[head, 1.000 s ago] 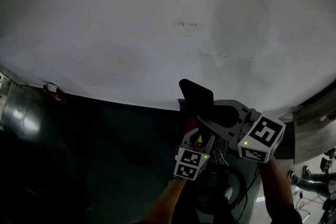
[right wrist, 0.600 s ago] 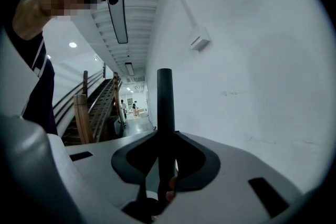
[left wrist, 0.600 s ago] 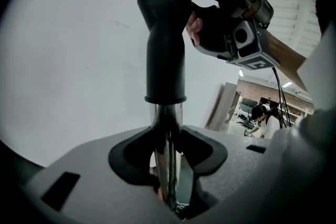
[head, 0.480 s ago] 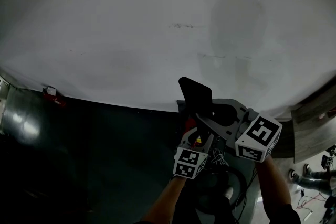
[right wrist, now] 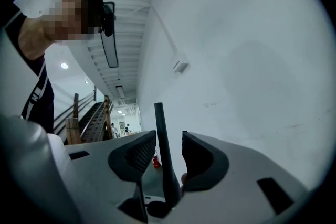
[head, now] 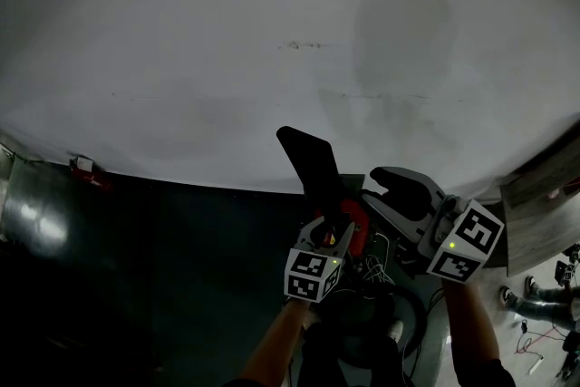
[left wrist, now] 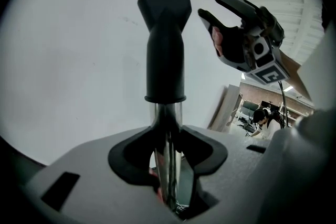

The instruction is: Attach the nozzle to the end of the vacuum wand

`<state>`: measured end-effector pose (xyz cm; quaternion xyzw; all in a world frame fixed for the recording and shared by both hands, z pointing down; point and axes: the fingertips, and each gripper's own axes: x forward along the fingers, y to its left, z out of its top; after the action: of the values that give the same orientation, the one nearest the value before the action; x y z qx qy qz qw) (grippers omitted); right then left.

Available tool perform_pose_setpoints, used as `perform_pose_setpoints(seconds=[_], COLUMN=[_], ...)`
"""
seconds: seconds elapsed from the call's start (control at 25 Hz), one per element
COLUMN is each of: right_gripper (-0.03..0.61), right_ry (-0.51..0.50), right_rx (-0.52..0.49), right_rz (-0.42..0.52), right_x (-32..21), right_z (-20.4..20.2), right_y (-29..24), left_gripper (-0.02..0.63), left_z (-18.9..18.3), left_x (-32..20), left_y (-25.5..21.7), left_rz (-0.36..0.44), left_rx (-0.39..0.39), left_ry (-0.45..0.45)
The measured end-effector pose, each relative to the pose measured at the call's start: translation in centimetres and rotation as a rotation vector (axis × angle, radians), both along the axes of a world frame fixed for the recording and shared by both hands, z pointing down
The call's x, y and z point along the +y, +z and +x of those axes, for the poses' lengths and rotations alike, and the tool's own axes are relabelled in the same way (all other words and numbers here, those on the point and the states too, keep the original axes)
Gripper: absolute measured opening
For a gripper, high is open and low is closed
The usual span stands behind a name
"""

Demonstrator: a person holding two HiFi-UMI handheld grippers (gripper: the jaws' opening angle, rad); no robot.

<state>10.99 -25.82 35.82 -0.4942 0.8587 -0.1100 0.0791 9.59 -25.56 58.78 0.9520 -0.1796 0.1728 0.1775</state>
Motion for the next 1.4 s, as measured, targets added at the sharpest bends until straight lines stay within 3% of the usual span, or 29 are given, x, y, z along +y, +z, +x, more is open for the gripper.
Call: perform_pose_setpoints(seconds=[0.68,1.0,1.4], right_gripper=[0.086,0.086,0.086], right_ry=[0.153,0.167,0.170], right_rx=[-0.225,-0.215,-0.232], right_rz=[-0.147,-0.186,-0.164], right_x=[3.6,3.9,4.3], right_z=[2.9,2.6,2.2], right_y=[6.4,7.7,6.9], left_gripper=[0.149,0.150,0.190], left_z=[-5.8,-6.5,-8.2], left_x=[-8.6,-10.1,-9.2], left_y=[6.0,7.2,5.6], left_rz=[-0.130,-0.140,-0.107], left_rx=[0.015,0.028,0.016], left_ry=[-0.148,-0.181,-0.218])
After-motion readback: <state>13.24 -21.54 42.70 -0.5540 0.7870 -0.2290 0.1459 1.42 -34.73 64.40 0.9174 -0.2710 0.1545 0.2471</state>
